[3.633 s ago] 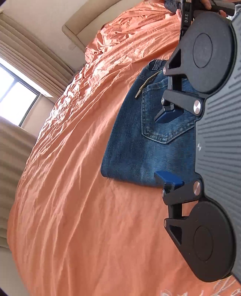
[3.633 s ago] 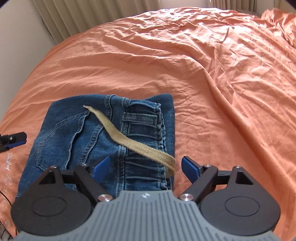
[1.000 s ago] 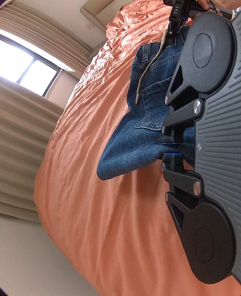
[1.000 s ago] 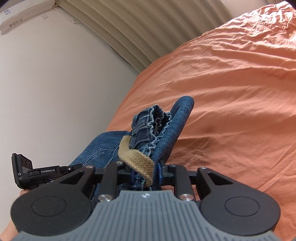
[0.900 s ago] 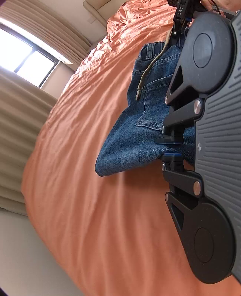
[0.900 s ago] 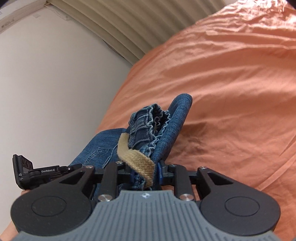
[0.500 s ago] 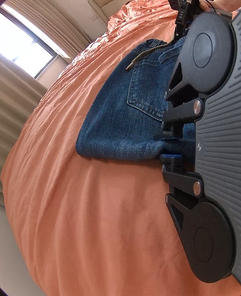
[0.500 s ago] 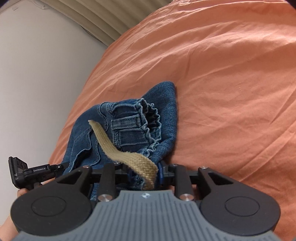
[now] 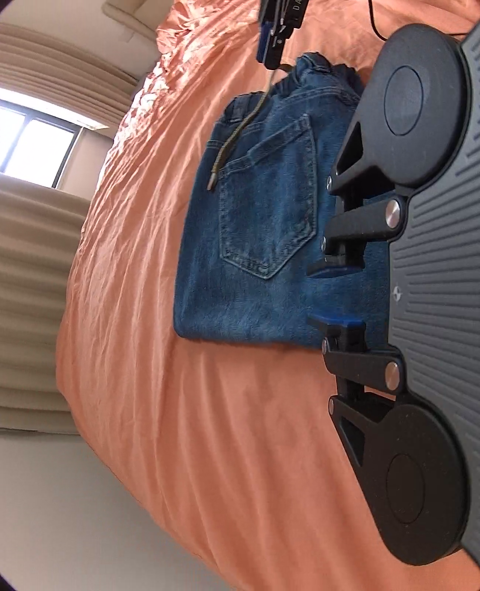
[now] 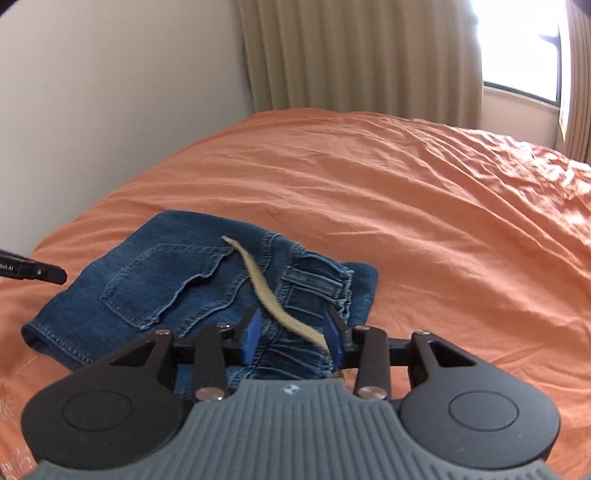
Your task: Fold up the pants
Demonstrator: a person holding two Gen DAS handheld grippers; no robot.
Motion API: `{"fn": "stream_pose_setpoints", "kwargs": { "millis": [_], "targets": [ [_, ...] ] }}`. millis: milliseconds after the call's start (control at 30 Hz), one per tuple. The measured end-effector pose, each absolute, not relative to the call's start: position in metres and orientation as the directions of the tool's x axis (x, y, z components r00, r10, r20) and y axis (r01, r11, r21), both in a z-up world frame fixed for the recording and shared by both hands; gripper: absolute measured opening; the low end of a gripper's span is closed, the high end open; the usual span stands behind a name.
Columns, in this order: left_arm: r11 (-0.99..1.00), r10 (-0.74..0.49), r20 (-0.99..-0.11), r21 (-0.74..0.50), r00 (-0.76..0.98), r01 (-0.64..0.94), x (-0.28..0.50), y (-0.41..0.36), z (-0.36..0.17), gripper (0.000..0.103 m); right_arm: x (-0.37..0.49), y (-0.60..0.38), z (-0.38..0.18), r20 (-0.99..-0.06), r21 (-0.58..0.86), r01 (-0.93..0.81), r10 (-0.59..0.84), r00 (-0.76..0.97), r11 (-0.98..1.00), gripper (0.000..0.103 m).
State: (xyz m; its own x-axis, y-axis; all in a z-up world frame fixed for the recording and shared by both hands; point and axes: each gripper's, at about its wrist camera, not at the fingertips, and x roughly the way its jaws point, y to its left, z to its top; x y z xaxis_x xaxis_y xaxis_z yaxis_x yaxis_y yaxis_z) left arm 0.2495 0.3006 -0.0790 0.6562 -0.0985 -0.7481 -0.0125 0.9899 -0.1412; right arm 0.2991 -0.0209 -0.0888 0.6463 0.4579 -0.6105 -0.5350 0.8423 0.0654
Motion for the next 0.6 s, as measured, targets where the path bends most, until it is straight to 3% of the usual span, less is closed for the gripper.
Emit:
{"fn": "stream_pose_setpoints", "kwargs": {
  "millis": [300,500,600],
  "targets": [
    [0.998,-0.035,-0.827,-0.053,0.561,-0.016,0.254,0.298,-0.125,0.014,0.310,-0.003,-0.146,-0.697,0.026,-0.550,0.409,0.589,0.835,0.033],
    [1.000,0.026,-0.858,0.015,0.513,-0.024,0.265,0.285,-0.115,0.014,0.316,0.001,-0.134,-0.736,0.029,-0.530,0.377,0.563,0.848,0.034],
    [0.999,0.046,-0.836,0.032,0.548,-0.034,0.254,0.279,-0.090,0.017,0.310,0.000,-0.115,-0.728,0.019,-0.519,0.368,0.579,0.855,0.039]
  ]
}}
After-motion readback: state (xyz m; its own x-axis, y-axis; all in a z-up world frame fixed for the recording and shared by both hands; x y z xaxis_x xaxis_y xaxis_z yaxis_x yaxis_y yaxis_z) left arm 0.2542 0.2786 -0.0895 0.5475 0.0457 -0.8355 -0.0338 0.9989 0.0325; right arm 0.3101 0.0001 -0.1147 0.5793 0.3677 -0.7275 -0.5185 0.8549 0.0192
